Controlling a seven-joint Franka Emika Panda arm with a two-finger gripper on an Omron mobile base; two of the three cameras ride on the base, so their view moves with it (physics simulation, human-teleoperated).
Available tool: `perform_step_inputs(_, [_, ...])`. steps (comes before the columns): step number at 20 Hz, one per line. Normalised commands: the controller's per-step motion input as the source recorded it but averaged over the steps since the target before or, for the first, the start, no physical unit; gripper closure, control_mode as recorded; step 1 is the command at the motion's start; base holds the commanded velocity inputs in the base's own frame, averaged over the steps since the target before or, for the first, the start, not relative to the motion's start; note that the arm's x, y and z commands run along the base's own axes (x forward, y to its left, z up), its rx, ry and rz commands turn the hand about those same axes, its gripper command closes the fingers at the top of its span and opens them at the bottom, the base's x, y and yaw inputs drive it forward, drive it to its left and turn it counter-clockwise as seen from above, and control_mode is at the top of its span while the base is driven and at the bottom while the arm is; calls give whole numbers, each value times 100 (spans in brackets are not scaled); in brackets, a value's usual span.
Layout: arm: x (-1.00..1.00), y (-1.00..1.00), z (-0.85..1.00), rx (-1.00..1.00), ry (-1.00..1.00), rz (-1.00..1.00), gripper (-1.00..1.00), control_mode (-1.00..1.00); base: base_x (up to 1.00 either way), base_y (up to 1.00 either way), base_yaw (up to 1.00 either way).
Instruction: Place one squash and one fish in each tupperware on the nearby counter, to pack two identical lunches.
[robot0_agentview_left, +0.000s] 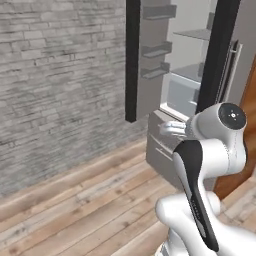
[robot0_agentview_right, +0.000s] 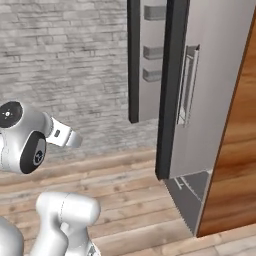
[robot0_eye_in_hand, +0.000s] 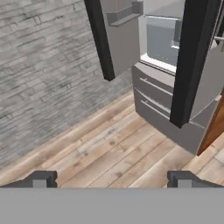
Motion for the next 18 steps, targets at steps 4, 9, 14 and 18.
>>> perform_step_inputs(4, [0,0,0,0,0,0,-100,100,66,9,-33])
perform_step_inputs(9, [0,0,0,0,0,0,-100,100,62,17,-36])
perform_step_inputs(14, [0,0,0,0,0,0,-100,100,57,27,-36])
perform_step_inputs(18, [0,0,0,0,0,0,-100,100,49,36,-36])
